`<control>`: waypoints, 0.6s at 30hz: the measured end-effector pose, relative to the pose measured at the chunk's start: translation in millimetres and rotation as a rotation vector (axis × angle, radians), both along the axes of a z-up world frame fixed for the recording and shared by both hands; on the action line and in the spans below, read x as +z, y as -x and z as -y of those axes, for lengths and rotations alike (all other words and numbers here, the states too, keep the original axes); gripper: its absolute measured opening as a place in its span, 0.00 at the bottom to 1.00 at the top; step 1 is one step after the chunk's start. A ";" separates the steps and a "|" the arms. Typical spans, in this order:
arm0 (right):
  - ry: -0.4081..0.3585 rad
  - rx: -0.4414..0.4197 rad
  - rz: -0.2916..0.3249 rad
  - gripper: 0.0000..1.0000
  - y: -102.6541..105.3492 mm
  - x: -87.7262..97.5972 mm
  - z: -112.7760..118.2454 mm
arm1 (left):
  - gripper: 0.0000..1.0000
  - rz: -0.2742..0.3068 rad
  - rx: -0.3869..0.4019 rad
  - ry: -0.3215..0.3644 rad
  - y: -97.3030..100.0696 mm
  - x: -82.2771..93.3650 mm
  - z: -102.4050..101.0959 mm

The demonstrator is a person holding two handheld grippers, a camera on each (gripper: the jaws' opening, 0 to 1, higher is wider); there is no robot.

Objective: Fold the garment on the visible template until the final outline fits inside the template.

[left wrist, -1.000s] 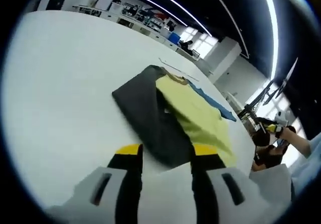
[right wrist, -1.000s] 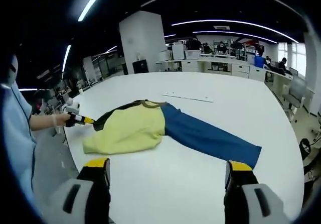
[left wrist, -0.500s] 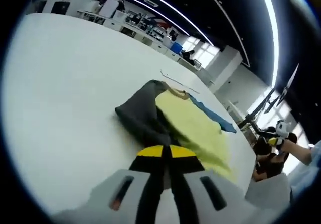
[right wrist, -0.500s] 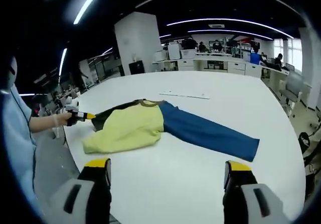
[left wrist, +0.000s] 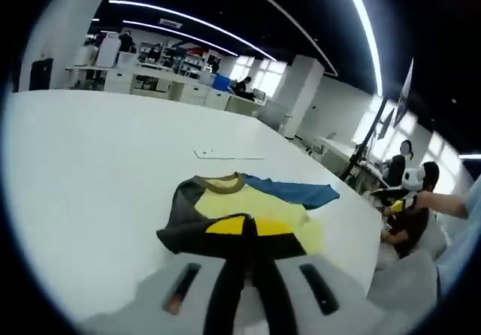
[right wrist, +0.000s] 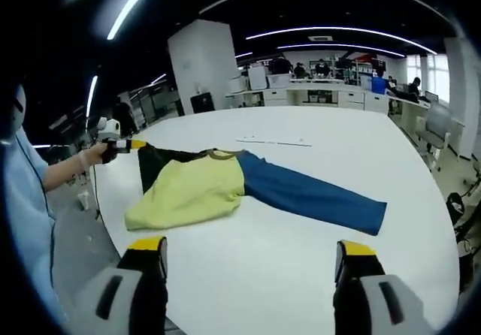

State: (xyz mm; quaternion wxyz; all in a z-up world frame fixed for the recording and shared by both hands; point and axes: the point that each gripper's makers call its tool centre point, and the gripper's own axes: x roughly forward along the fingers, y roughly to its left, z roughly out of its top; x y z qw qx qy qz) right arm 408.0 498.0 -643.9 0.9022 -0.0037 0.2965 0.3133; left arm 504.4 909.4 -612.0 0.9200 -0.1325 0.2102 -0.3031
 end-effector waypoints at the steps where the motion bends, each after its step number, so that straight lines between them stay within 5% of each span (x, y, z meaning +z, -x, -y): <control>1: -0.001 -0.001 0.001 0.93 0.0 0.2 0.4 | 0.00 0.016 -0.014 0.021 -2.4 7.9 4.5; 6: -0.006 -0.011 -0.004 0.92 1.3 -2.0 3.9 | 0.00 0.050 -0.075 0.003 -8.4 21.3 27.6; 10: -0.009 -0.015 -0.009 0.92 3.3 -4.6 4.0 | 0.00 0.002 -0.097 -0.042 -6.9 -0.4 37.3; 18: -0.014 -0.015 -0.023 0.92 4.7 -9.2 4.2 | 0.08 -0.061 -0.048 -0.073 4.5 -29.6 11.0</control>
